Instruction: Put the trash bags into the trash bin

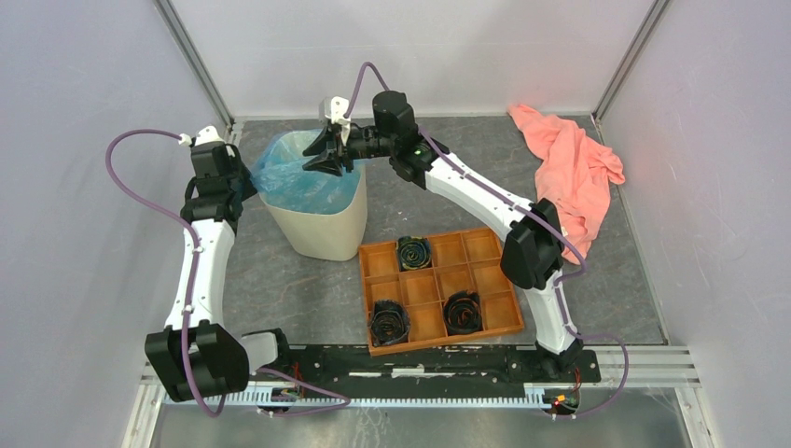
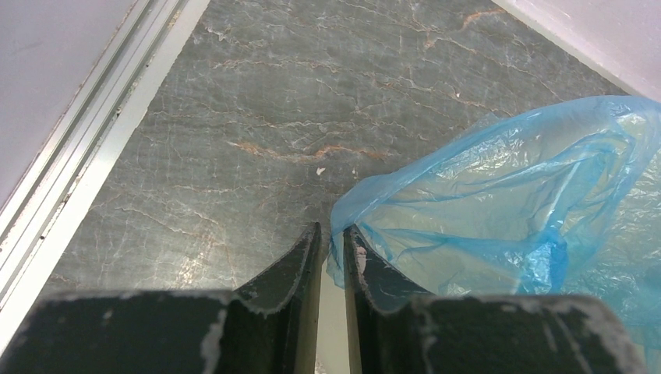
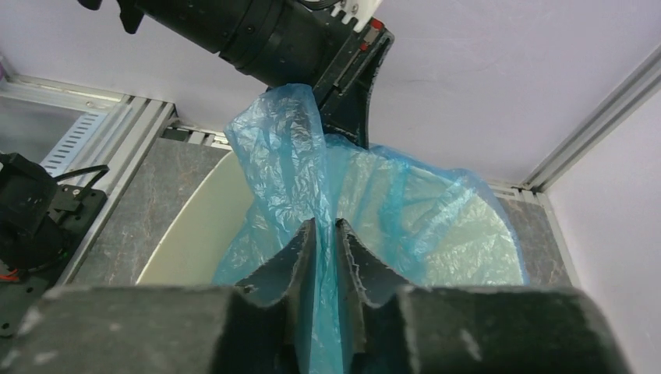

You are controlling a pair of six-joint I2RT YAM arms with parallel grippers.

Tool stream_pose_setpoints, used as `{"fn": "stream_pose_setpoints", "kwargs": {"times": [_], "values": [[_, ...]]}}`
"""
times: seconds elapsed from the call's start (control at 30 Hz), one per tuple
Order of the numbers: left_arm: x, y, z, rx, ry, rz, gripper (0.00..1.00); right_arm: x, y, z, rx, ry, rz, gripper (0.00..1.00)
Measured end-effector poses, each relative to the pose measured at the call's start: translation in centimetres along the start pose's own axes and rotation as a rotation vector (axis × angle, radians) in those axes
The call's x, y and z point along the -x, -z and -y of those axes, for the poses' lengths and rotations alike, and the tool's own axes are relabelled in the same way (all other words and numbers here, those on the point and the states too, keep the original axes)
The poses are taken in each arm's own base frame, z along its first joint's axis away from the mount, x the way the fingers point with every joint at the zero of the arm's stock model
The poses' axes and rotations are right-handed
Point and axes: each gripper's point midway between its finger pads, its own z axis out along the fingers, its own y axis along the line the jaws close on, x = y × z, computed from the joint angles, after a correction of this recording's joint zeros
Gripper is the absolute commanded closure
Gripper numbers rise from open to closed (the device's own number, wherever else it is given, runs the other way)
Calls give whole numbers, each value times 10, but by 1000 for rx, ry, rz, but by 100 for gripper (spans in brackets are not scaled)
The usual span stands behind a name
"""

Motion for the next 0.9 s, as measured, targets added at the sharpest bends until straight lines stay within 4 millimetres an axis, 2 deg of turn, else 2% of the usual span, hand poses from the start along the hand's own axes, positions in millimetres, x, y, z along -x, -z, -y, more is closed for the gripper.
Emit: {"fn": "stream_pose_setpoints", "kwargs": {"times": [0.03,0.17,0.33,0.5,0.63,0.73,0.9], "values": [[0,0,0,-1,0,0,76,0,0,-2,7,-4,0,99],[0,0,0,-1,0,0,76,0,0,-9,23,-28,-5,99],[0,0,0,-1,0,0,75,0,17,-33,10,-105,-27,99],[0,2,0,-1,5,4,76,17,28,-55,-39,-139,-32,99],[0,8,0,-3,13,11,76,30,18,-82,-37,-134,-31,99],[2,12,0,-7,18,20,76,23,16,-99,-48,-144,-62,99],[2,15,0,-9,24,25,75,-9,18,-122,-68,-174,-137,99]]}}
